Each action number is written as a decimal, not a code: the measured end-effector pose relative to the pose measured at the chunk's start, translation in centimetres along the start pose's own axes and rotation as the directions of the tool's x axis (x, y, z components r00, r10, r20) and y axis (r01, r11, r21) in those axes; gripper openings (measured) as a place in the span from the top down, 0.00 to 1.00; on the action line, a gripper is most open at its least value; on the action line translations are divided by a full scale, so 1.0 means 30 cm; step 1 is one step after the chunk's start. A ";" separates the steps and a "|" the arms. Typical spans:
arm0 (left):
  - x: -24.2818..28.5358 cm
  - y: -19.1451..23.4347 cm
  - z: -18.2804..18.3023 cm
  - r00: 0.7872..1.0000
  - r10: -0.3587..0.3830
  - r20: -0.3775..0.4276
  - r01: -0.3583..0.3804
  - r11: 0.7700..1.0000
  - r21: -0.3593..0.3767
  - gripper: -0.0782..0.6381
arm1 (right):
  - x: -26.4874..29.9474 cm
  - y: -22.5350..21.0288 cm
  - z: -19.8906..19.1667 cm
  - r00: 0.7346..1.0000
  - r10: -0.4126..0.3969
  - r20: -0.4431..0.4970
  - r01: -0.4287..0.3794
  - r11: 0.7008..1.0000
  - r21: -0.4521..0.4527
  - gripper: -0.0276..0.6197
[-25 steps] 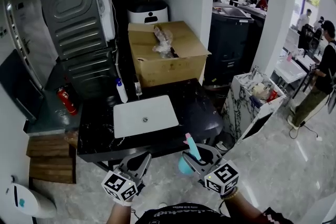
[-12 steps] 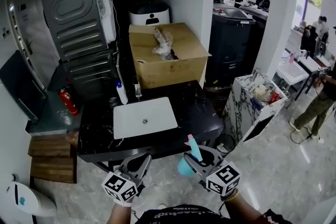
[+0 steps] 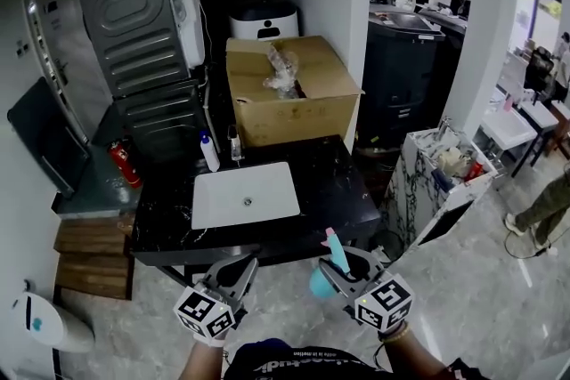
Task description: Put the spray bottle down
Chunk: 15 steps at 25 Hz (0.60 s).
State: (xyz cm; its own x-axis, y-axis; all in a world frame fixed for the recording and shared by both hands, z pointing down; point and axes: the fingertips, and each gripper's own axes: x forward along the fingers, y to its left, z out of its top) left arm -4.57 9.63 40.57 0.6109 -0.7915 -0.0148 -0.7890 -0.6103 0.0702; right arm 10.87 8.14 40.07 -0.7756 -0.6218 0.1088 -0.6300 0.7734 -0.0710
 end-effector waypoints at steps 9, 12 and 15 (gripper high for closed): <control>0.094 0.076 -0.054 0.999 0.016 -0.031 -0.017 1.000 -0.022 0.87 | 0.069 -0.129 -0.040 0.999 -0.022 0.025 0.020 0.997 0.071 0.70; 0.177 0.151 -0.063 0.999 0.000 -0.032 0.000 1.000 -0.020 0.87 | 0.136 -0.184 -0.029 0.999 -0.029 0.025 0.027 0.998 0.062 0.70; 0.256 0.242 -0.060 1.000 -0.019 -0.018 0.018 0.999 -0.034 0.87 | 0.226 -0.252 -0.028 0.999 -0.049 0.008 0.048 0.997 0.056 0.70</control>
State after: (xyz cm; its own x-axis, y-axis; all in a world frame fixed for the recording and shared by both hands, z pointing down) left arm -5.47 -0.82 42.76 0.6266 -0.7794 0.0023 -0.7753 -0.6230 0.1041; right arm 10.41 -1.83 42.19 -0.7444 -0.6595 0.1043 -0.6677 0.7345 -0.1209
